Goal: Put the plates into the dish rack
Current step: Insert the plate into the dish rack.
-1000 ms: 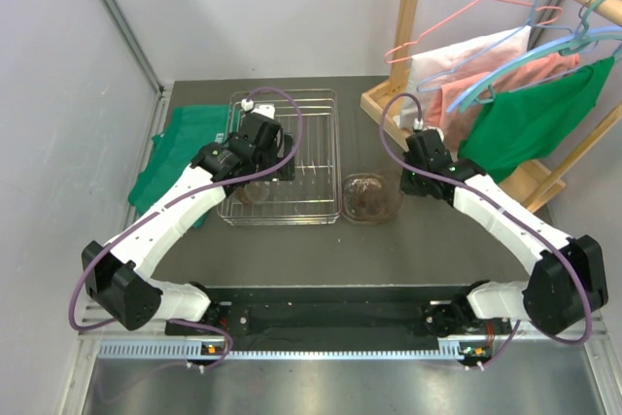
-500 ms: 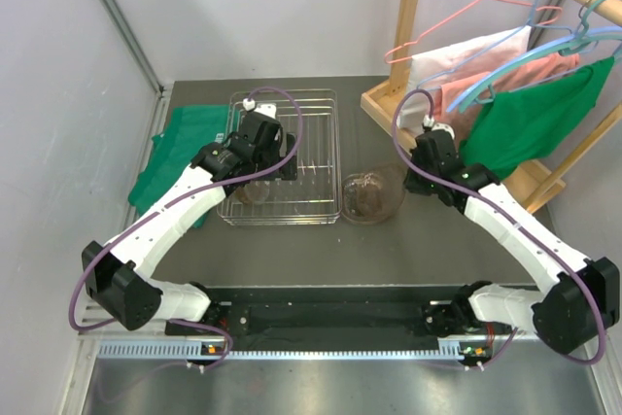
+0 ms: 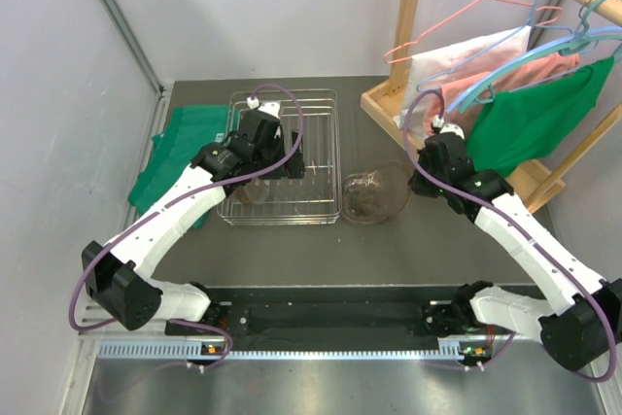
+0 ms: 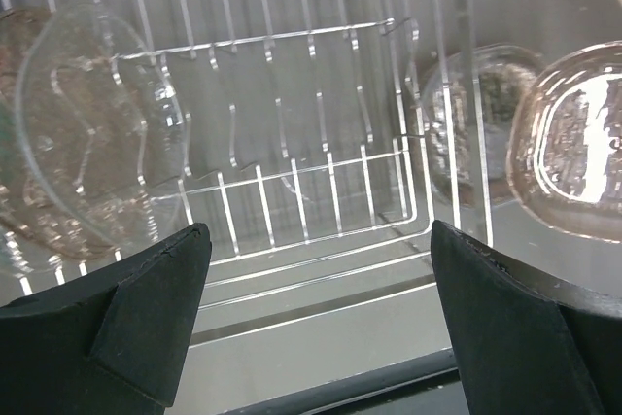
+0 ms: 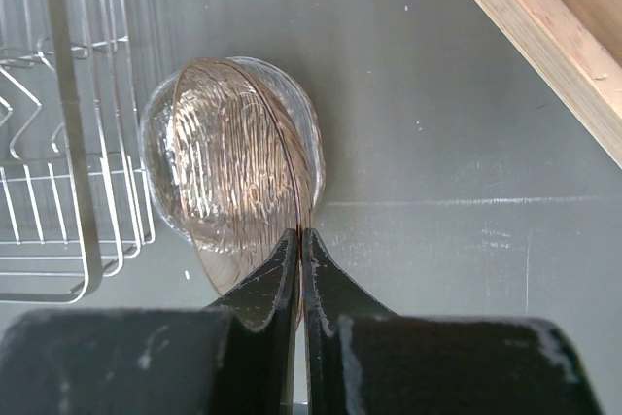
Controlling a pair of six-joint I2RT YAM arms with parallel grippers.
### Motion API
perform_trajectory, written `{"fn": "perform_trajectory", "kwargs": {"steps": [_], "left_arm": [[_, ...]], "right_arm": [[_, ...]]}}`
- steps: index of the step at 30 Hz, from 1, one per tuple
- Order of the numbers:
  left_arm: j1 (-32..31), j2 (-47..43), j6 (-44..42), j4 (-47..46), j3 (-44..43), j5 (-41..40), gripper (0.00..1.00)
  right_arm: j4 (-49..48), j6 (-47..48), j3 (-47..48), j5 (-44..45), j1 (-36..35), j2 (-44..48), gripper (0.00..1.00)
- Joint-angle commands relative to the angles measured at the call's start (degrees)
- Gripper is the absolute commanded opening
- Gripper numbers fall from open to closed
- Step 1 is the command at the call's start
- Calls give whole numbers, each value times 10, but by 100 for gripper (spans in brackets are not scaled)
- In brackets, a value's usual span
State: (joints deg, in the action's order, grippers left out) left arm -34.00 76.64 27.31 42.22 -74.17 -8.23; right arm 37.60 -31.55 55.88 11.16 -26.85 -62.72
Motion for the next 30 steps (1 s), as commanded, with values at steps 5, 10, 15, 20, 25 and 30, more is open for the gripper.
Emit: {"fn": "perform_trajectory", "kwargs": {"steps": [5,10,15,20,25,30], "left_arm": [[2,14,26,-76,-13,80,99],[2,32,45,-121,-1,146,99],[1,54,71,-168,2,202,99],[1,85,103,-233,1,261,99],[-6,113,128,-288,8,309,99],[-23,144,151,-346,12,342,99]], "right_arm": [[4,-12,42,-6,-6,52,0],[8,-18,51,-18,-5,69,0],[12,-22,60,-32,-6,84,0],[8,-31,66,-47,-6,96,0],[1,-40,67,-66,-5,107,0],[-9,-46,65,-78,-5,112,0]]}}
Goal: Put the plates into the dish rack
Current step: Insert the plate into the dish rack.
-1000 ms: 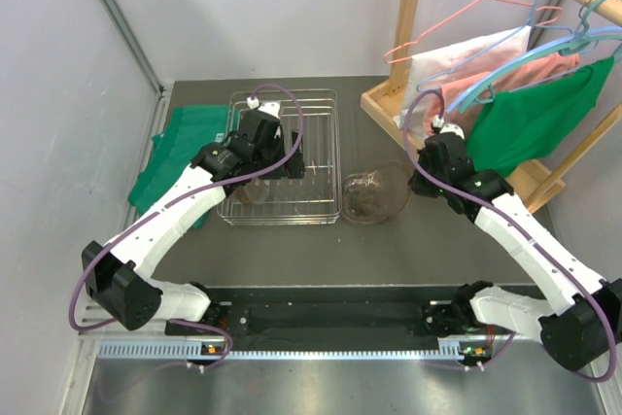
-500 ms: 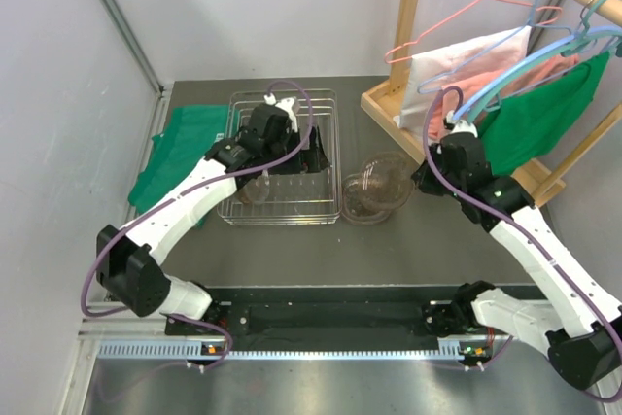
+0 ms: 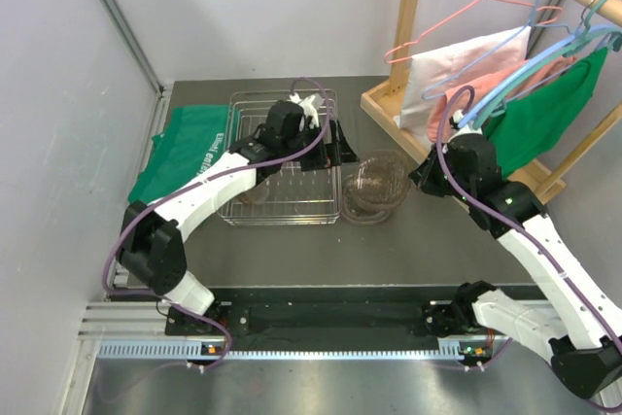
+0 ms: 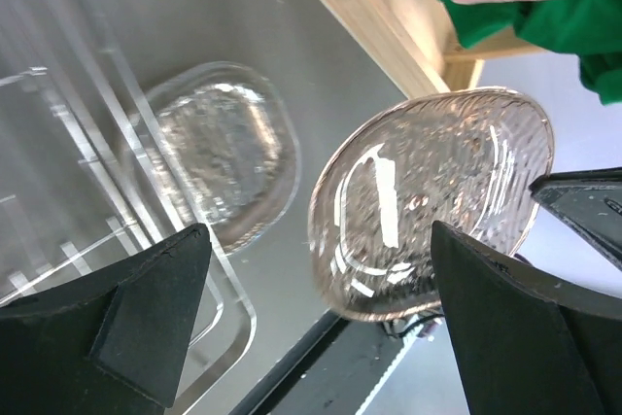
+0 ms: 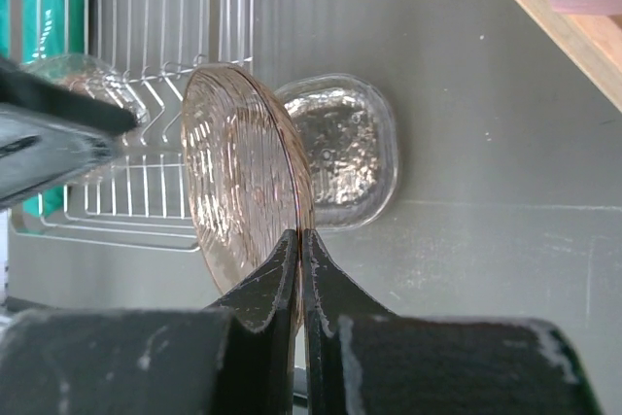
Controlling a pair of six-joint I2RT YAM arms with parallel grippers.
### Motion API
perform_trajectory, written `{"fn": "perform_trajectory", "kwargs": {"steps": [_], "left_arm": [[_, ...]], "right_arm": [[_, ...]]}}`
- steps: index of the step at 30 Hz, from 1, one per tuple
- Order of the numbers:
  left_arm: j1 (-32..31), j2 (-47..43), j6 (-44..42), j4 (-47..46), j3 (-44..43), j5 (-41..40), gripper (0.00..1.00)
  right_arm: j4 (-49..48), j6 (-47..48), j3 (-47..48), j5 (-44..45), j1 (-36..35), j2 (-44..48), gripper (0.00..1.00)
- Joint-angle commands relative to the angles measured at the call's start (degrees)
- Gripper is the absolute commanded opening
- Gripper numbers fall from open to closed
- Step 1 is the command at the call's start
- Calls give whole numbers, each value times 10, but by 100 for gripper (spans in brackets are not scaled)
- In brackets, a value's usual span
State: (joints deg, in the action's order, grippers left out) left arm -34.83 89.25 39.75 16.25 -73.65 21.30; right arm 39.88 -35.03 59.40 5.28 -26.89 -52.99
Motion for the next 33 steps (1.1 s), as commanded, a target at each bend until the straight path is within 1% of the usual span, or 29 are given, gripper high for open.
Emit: {"fn": "perform_trajectory", "kwargs": {"steps": [1,5,7,10,13,14,17,18,21,24,25,27,28,31,33], "left_arm": [[-23,29,31,-92,7,57,99],[-39,45,59,-138,19,79,98],[-44,49,73,-182,35,90,97],[-44,47,99,-226,56,113,88],[-44,37,105,-236,66,114,77],[-44,36,105,-236,68,112,69],[-44,26,104,-234,69,110,57],[-44,22,103,-231,70,107,50],[-43,14,97,-221,71,99,38],[-43,3,88,-206,70,93,28],[-43,0,82,-202,70,89,22],[-43,-7,78,-188,66,85,16],[-43,-11,71,-182,63,79,9],[-44,-22,51,-146,51,67,1],[-43,-31,38,-123,39,47,0]], "right_arm": [[-33,-14,30,-20,-6,16,0],[-38,-20,30,-29,-5,21,0],[-41,-21,30,-30,-5,22,0],[-42,-22,29,-32,-5,22,0],[-40,-22,27,-30,-6,20,0],[-41,-22,26,-31,-5,18,0],[-43,-22,21,-33,-5,17,0],[-44,-22,19,-33,-5,18,0],[-45,-22,16,-33,-5,15,0],[-45,-20,12,-34,-6,13,0],[-45,-20,12,-33,-5,13,0],[-46,-20,8,-34,-6,12,0],[-45,-19,7,-35,-5,11,0],[-40,-17,5,-36,-6,10,1],[-39,-17,0,-40,-6,10,8]]}}
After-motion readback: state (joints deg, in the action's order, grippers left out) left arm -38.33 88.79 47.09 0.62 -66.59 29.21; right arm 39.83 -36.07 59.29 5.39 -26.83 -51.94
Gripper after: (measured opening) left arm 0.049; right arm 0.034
